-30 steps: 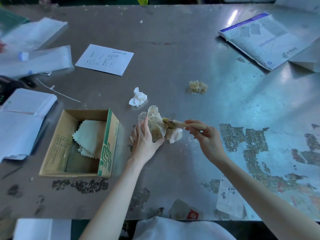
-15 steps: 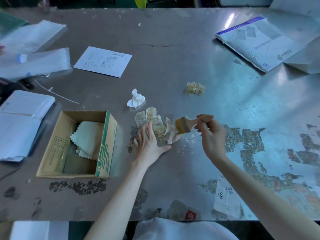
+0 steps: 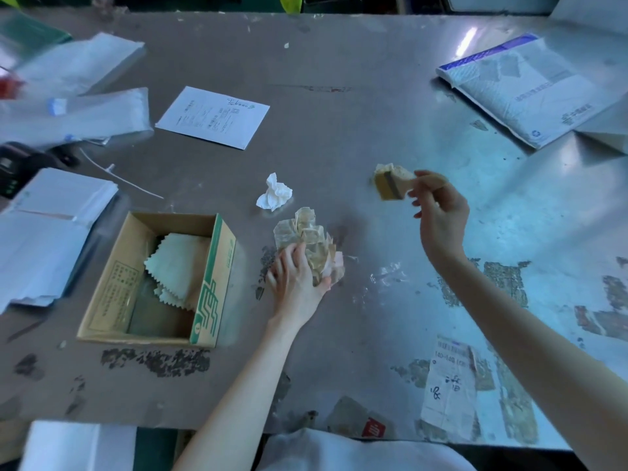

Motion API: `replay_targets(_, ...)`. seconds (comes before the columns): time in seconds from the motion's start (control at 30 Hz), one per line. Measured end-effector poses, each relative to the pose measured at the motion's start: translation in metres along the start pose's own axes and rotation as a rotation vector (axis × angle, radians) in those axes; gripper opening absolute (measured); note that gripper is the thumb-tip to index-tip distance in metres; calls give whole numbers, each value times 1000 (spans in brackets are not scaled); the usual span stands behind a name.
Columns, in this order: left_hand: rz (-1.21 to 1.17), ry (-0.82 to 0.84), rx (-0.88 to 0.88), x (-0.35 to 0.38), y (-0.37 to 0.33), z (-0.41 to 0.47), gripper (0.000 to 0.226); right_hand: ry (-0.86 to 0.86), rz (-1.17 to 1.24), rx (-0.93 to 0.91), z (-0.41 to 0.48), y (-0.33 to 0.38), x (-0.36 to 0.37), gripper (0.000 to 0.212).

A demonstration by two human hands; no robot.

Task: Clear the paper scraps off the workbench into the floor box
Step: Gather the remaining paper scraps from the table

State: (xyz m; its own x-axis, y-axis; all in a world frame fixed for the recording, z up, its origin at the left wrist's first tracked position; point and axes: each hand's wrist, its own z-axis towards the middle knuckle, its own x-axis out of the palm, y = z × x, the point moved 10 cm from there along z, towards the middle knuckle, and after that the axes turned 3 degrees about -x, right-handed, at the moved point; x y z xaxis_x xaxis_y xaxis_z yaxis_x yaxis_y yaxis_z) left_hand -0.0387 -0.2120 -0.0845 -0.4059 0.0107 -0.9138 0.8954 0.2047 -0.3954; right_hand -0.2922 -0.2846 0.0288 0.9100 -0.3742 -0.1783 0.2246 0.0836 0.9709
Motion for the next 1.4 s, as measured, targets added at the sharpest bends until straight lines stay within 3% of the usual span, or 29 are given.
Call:
replay_targets(0.23, -22, -11, 1, -1, -1, -3, 71, -1, -182, -105, 53, -14, -2, 19)
replay_targets(0.53, -75, -24, 3, -3, -2, -2, 68, 258, -323, -67, 54, -35, 24, 20)
replay_targets(1.07, -49, -26, 0, -2, 3, -4, 81, 510, -42, -33, -30, -20, 72, 11)
replay_targets(1.4, -68, -38, -16, -3, 6, -2, 78, 532, 7, -37, -30, -9, 77, 13)
